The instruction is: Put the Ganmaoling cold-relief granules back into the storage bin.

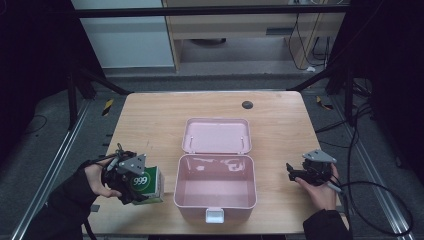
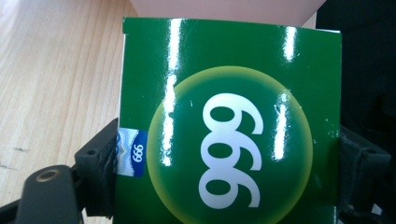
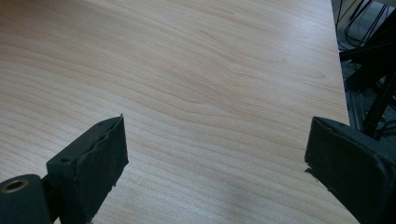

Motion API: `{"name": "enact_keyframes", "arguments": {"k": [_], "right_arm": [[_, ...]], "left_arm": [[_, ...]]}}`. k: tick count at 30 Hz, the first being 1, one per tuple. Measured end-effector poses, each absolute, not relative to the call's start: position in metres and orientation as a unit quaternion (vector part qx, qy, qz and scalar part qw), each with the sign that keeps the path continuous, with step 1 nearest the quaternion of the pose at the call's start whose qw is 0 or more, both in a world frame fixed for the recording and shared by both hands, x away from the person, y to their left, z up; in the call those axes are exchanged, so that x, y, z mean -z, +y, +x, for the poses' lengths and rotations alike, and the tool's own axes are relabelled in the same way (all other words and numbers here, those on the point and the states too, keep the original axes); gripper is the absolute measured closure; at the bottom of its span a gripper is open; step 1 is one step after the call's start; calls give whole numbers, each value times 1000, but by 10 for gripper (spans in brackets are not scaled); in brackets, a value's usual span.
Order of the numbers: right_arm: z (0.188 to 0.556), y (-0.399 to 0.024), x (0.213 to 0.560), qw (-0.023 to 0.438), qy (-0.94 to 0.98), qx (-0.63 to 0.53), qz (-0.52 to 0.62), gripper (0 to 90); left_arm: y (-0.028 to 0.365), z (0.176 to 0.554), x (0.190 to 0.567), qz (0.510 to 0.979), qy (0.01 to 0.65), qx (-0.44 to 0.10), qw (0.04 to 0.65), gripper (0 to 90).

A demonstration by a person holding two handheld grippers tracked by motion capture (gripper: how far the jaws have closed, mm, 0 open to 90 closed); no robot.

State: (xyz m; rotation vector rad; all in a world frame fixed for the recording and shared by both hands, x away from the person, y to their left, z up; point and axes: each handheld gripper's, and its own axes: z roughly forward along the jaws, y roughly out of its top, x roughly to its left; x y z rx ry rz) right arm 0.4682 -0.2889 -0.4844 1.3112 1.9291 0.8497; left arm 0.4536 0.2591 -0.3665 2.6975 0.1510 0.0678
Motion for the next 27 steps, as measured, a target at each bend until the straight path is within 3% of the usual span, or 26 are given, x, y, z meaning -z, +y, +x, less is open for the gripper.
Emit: {"name": "enact_keyframes", "arguments": {"k": [27], "right_arm": [[469, -290, 485, 324, 736, -323, 499, 62]], "left_arm": [[245, 453, 315, 968, 42, -34, 244, 146]]}}
